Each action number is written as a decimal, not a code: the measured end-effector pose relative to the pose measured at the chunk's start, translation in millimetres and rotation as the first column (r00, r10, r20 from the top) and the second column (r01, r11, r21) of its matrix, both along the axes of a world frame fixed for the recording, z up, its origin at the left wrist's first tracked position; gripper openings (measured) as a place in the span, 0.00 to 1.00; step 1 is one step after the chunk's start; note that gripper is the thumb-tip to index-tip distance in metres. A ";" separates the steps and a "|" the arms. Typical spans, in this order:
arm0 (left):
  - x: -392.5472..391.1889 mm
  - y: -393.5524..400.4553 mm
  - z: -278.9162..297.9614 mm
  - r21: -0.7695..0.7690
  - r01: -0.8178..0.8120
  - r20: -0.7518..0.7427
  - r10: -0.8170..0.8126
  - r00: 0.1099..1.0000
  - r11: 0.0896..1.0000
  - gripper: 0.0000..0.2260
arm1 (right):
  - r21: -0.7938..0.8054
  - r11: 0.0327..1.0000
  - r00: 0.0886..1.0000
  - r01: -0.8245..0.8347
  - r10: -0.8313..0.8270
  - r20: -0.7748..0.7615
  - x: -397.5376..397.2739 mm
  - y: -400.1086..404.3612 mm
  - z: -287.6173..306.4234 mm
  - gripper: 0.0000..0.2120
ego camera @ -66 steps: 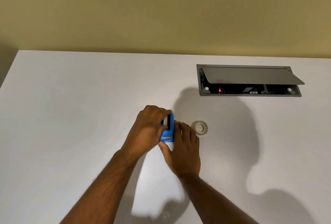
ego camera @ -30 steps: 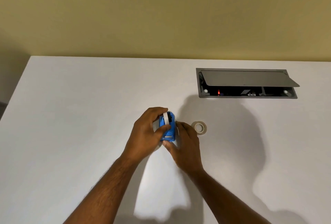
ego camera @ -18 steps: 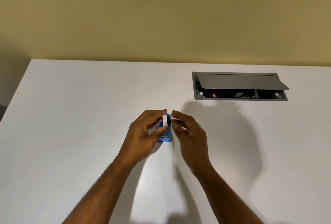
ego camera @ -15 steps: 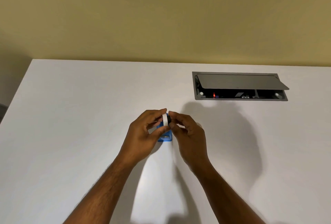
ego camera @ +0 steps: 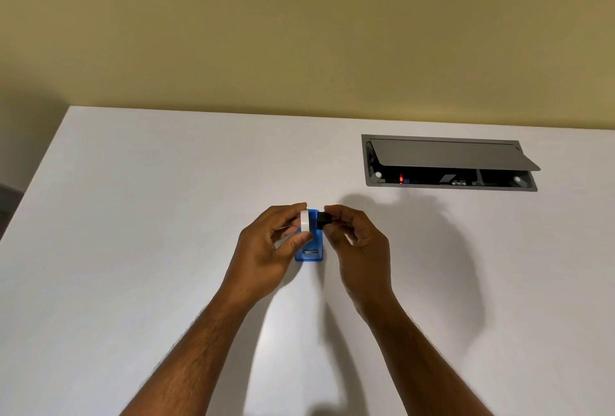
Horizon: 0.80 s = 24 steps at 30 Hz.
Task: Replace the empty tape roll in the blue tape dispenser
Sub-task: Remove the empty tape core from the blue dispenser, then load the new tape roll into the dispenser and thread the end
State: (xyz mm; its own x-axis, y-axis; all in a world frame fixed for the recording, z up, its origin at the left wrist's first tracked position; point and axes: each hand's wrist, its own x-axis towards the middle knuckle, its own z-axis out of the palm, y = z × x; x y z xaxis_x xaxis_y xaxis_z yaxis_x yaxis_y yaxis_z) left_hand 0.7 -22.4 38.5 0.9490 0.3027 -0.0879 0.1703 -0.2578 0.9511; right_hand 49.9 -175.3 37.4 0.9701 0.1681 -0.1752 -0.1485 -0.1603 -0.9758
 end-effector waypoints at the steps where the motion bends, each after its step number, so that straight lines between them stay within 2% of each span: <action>1: -0.6 1.9 -1.6 0.019 0.000 -0.005 0.000 1.000 1.000 0.18 | 0.010 1.000 1.000 0.013 -0.013 -0.002 1.2 -0.6 0.9 0.12; 8: -7.9 18.8 -25.8 0.139 -0.020 -0.025 0.024 0.999 0.990 0.19 | 0.067 0.996 0.997 0.051 -0.046 -0.065 -1.9 1.4 1.3 0.14; 15: -15.2 39.7 -56.1 0.257 -0.183 -0.099 0.214 0.972 0.949 0.18 | 0.057 0.996 0.994 0.074 -0.069 -0.087 -6.5 -1.4 0.7 0.13; 21: -12.8 53.3 -79.3 0.460 -0.121 -0.181 0.227 0.957 0.880 0.19 | 0.038 0.996 0.992 0.077 -0.073 -0.100 -8.7 -2.7 0.1 0.13; 24: -12.3 54.1 -81.2 0.488 -0.128 -0.179 0.242 0.954 0.864 0.18 | 0.030 0.997 0.992 0.076 -0.073 -0.101 -10.1 -3.3 -0.4 0.13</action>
State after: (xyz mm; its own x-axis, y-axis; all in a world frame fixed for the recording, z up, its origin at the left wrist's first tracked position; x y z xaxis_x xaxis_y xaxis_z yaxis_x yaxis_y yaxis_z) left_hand -11.6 31.7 -42.7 0.8423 0.5302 -0.0971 0.4545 -0.6019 0.6566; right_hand 39.8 -178.6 37.0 0.9581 0.1034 -0.2672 -0.2557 -0.1121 -0.9602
